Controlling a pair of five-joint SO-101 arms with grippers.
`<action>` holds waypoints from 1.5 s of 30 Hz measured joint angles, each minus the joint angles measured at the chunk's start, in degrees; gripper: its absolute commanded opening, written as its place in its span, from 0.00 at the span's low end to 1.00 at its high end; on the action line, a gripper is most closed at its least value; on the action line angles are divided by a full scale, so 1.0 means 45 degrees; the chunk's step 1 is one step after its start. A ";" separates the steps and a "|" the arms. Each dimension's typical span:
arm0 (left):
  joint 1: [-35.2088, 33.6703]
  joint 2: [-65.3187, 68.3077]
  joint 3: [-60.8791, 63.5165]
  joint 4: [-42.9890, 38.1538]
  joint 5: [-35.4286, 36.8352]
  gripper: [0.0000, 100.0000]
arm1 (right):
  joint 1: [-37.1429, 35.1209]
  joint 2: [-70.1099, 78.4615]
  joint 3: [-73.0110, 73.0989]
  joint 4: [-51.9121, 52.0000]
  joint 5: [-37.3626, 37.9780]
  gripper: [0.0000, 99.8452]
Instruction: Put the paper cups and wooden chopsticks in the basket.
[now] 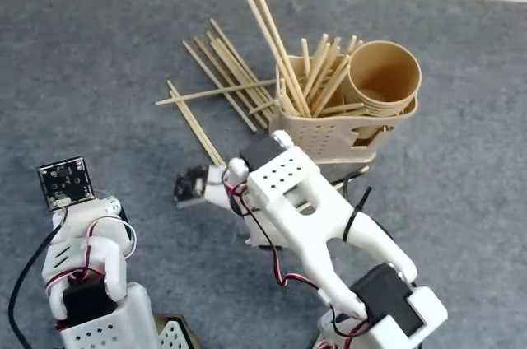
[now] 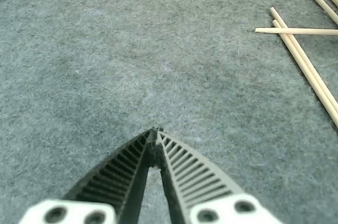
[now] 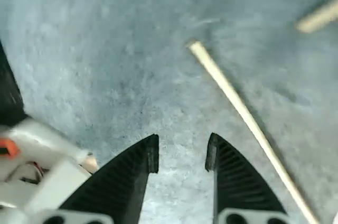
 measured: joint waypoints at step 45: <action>0.0000 0.0059 0.0137 -0.0274 0.0000 0.00 | 0.0059 -0.6935 -0.2208 -0.1719 -0.5548 0.01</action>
